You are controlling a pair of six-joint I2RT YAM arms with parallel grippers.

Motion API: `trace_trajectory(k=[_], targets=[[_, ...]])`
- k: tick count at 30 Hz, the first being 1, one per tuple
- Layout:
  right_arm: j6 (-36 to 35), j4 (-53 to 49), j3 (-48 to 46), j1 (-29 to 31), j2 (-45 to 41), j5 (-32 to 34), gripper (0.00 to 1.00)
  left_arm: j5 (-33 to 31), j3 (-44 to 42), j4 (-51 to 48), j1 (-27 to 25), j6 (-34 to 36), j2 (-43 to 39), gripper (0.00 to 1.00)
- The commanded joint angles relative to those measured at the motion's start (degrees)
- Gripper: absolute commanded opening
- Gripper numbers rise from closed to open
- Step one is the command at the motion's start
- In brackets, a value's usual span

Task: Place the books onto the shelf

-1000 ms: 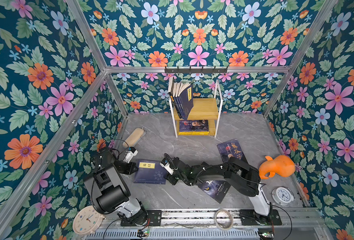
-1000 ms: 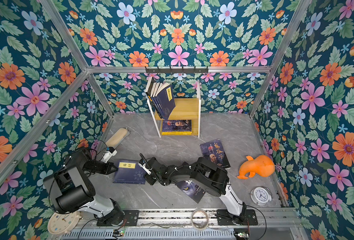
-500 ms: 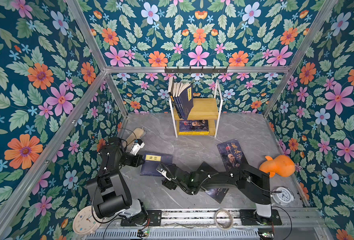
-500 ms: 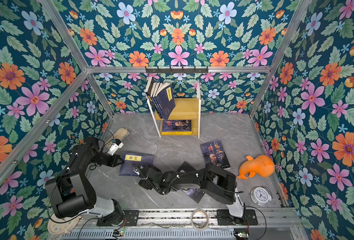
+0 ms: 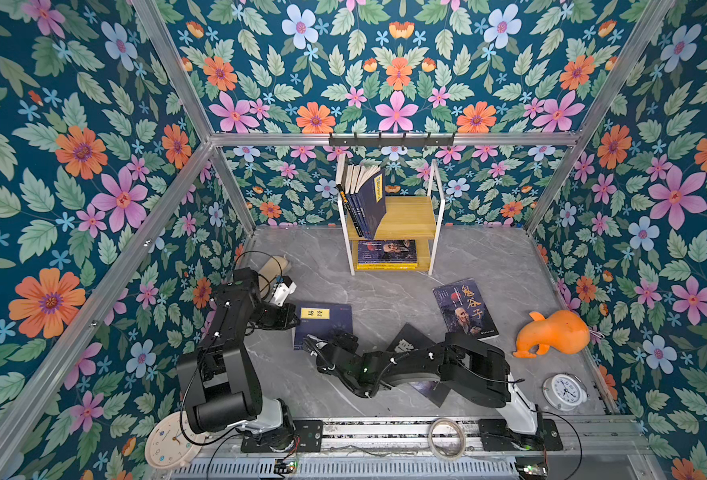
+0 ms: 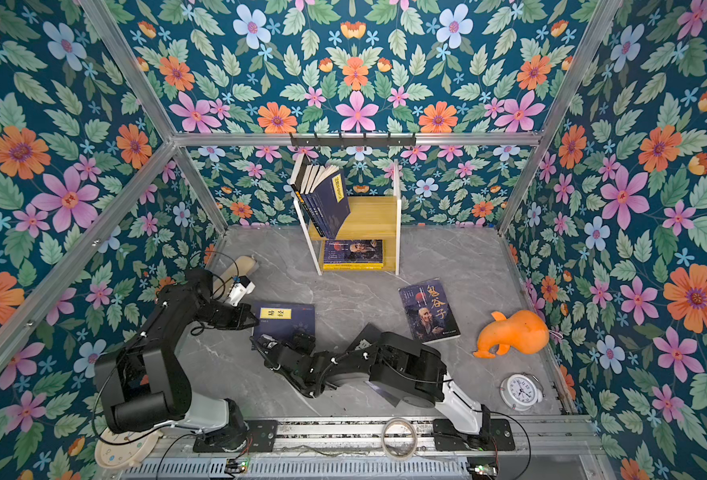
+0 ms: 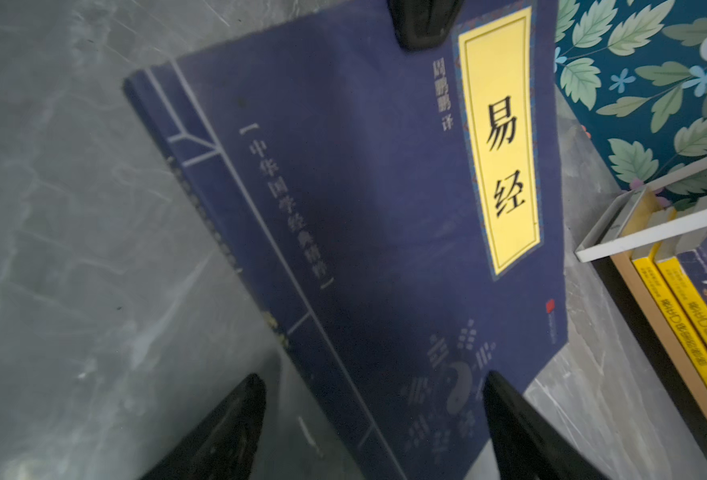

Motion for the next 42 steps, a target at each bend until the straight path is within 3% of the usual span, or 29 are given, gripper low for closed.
trace_trajectory(k=[1, 5, 8, 9, 11, 14, 16, 20, 26, 35, 38, 42], targets=[[-4.6, 4.3, 0.8, -0.1, 1.7, 6.0, 0.83, 0.9, 0.3, 0.6, -1.1, -2.8, -0.1, 0.00], [-8.8, 9.6, 0.6, -0.4, 4.0, 8.7, 0.79, 0.6, 0.5, 1.0, -1.6, -3.1, -0.4, 0.00], [-8.3, 11.0, 0.4, -1.1, 4.7, 9.2, 0.62, 0.4, 0.7, 0.6, -1.8, -3.4, -0.6, 0.00], [-8.3, 11.3, 0.0, -1.2, 4.5, 9.1, 0.52, 0.1, 0.6, 0.7, -1.8, -3.6, -0.7, 0.05], [-9.2, 14.0, -1.6, -1.2, 4.1, 9.1, 0.30, -0.4, 0.5, 1.5, -1.9, -4.1, -1.7, 0.25], [-9.3, 14.6, -2.6, -1.2, 3.6, 9.4, 0.11, -3.6, 2.0, 2.6, -2.1, -5.8, -3.3, 0.32], [-9.2, 13.3, -3.0, -1.2, 2.5, 8.5, 0.05, -6.1, 4.6, 2.4, -2.2, -6.1, -4.3, 0.41], [-9.5, 17.3, -6.0, -1.7, -0.1, 7.6, 0.03, -8.7, 8.1, 4.6, -2.2, -6.9, -7.7, 0.60], [-8.4, 18.8, -8.0, -2.3, -3.5, 6.9, 0.02, -7.2, 9.6, 13.5, -2.3, -10.4, -14.4, 0.78], [-4.0, 21.5, -15.7, -5.0, -14.0, 3.2, 0.00, -4.9, 4.7, 22.1, -2.5, -12.8, -22.6, 0.86], [-2.7, 21.6, -17.2, -6.2, -18.6, 3.0, 0.00, -4.7, 0.4, 26.9, -2.7, -16.0, -26.2, 0.99], [1.7, 18.8, -18.5, -8.0, -25.0, -1.3, 0.00, -2.8, -1.7, 27.9, -3.3, -18.4, -28.3, 1.00]])
